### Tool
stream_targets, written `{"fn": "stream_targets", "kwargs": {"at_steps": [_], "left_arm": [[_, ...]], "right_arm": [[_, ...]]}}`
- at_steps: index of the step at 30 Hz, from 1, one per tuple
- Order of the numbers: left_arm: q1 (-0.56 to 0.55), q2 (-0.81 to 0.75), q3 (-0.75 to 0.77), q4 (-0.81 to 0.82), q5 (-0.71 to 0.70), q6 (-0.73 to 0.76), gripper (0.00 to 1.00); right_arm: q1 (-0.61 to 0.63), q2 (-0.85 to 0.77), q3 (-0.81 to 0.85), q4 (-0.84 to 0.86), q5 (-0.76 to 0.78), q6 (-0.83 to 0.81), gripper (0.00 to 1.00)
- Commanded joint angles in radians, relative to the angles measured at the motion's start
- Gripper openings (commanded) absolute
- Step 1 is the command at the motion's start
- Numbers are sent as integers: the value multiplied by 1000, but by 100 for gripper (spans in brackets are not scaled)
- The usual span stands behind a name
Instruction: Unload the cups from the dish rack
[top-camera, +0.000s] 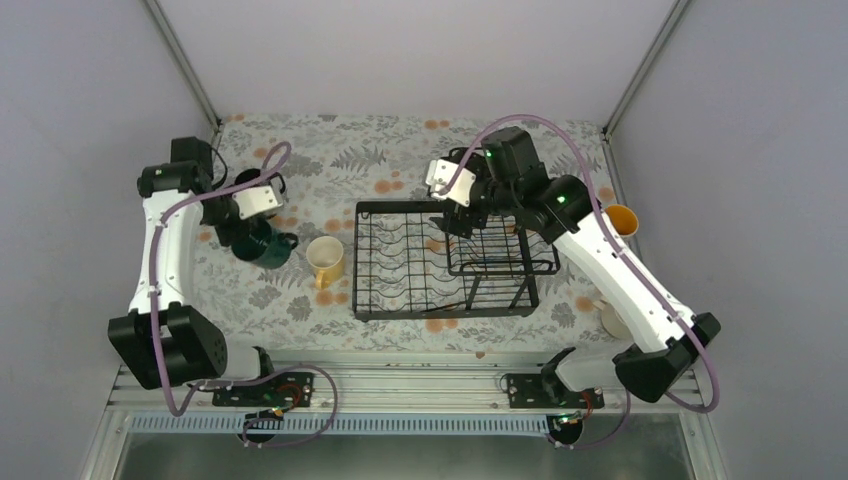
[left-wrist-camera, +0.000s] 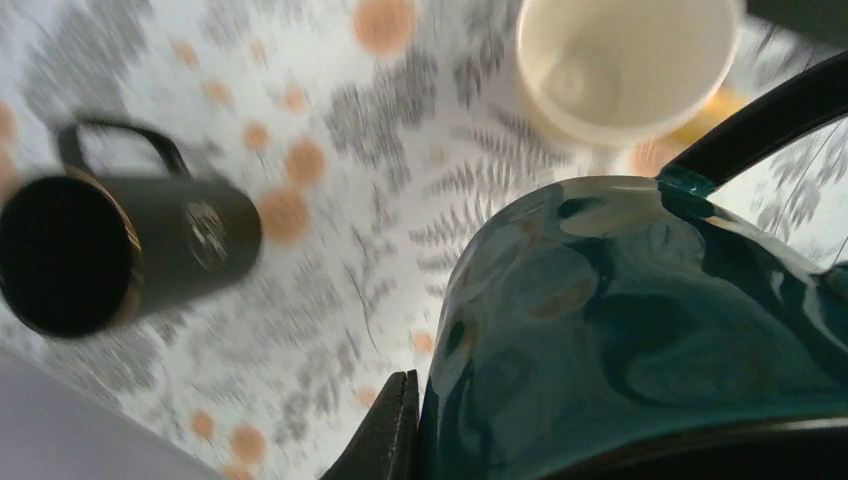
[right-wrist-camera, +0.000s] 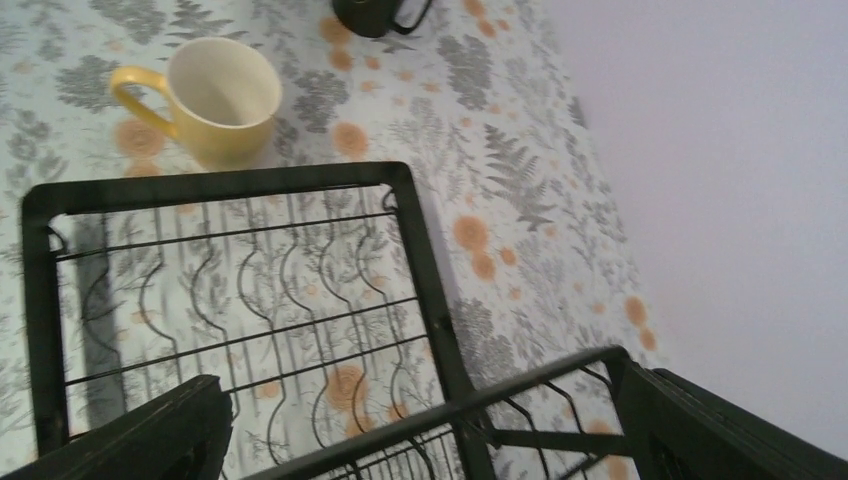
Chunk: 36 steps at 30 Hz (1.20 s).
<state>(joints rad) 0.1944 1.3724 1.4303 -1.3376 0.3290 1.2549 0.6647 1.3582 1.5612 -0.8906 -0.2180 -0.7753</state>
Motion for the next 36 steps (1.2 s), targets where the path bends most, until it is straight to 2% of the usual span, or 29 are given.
{"fn": "stream_targets", "kwargs": {"at_steps": [1,5,9,15,22,36], "left_arm": [[64,-59,-131,97,-160,56,2],[102,-45,-226,177,-207,29,2],[109,-9,-288,259,-212,-33,2],[107,84,-366,422,-298,-127,3],[108,109,-394,535,-281,-192,2],[106,165,-441,629,-333,-250,2]], "right_arm": [[-9,-82,-23,102,101,89,100],[-10,-151,-35,105,112,124,100],[-14,-243,-75,177,159,153,100],[-73,-355,-131,227,233,147,100],[-157,-444,-258,238,137,173,100],[-360,-641,-458,296,38,226,100]]}}
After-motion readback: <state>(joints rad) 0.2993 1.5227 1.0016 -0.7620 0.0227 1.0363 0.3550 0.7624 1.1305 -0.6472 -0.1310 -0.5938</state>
